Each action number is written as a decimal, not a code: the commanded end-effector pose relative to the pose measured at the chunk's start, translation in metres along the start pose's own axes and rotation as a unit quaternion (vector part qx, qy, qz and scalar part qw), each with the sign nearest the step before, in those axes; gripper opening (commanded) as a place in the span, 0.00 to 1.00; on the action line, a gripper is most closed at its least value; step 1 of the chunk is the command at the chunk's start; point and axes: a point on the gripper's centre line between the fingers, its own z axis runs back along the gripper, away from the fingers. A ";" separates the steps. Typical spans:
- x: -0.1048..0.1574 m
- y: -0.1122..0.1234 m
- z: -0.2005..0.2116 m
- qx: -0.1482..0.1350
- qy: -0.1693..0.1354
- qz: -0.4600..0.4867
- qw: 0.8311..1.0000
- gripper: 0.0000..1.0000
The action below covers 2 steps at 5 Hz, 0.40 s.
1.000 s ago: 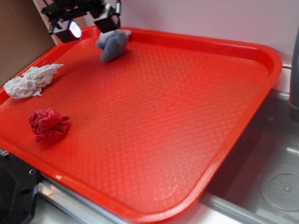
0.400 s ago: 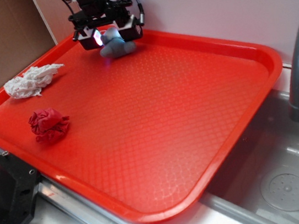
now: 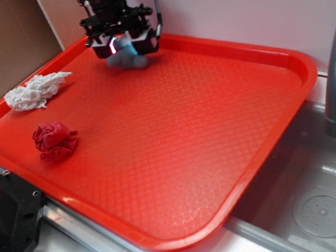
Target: Grab the gray animal.
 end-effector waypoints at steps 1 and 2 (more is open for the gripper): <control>-0.036 0.003 0.119 -0.002 0.034 -0.102 0.994 0.00; -0.062 -0.010 0.168 -0.019 0.027 -0.085 0.996 0.00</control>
